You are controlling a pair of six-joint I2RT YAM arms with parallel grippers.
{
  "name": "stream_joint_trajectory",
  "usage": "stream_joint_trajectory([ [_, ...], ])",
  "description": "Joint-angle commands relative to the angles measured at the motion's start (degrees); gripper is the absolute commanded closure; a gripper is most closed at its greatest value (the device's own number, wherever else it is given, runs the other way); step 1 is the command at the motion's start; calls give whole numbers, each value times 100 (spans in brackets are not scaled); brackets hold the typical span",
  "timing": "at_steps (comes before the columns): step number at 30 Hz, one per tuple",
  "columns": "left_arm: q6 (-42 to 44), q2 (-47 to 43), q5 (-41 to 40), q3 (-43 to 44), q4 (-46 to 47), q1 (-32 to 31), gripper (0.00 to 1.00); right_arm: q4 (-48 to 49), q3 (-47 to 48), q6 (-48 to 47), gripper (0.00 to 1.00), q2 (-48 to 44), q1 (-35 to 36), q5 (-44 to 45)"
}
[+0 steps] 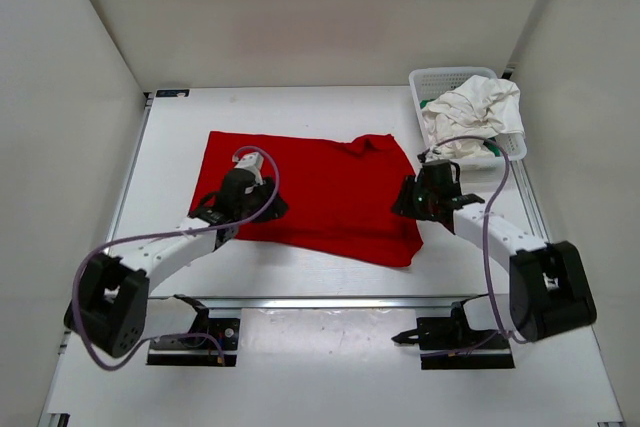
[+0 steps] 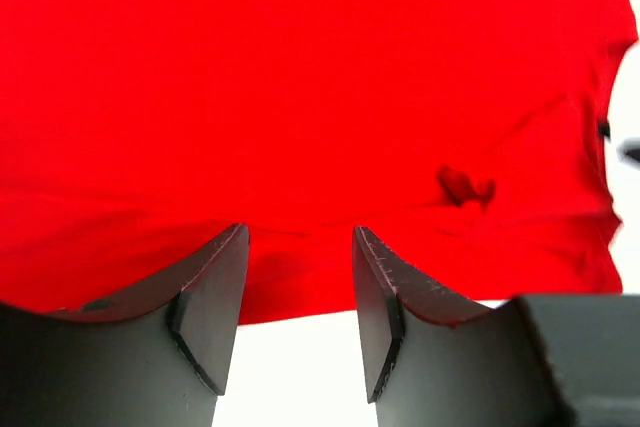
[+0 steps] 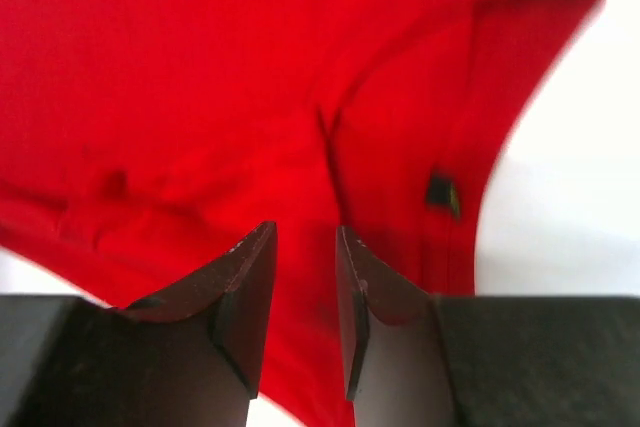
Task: Fold and stack the t-shirts
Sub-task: Fold the flattened tshirt in 1/3 of the way
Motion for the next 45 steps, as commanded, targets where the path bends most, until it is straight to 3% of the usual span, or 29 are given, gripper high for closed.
stream_joint_trajectory([
  [1,91,447,485,434,509,-232,44,706,558,-334,71,624,-87,149],
  [8,47,2011,1319,1628,625,-574,43,741,937,-370,73,1347,-18,88],
  [13,267,2908,1663,2657,188,-1111,42,688,1147,-457,73,1628,-35,27],
  [20,328,3235,1716,2597,54,-1262,44,828,1069,-335,79,1656,-61,-263],
  [26,303,3296,1496,2457,18,-1340,43,670,1227,-379,65,1822,-35,-201],
  [31,276,3577,1715,2666,1,-1410,44,644,1183,-387,76,1875,0,-236],
  [36,197,3587,1672,2501,80,-1428,53,635,1209,-362,83,1831,-35,-272],
  [39,118,3560,1829,2456,168,-1384,60,574,1218,-317,71,1849,-70,-386],
  [41,65,3525,1883,2404,299,-1375,59,512,1236,-317,67,1848,9,-351],
  [43,-49,3525,1970,2360,335,-1375,58,485,1244,-317,69,1831,9,-395],
  [45,-102,3578,2023,2420,520,-1393,59,451,1209,-274,78,1813,35,-386],
])
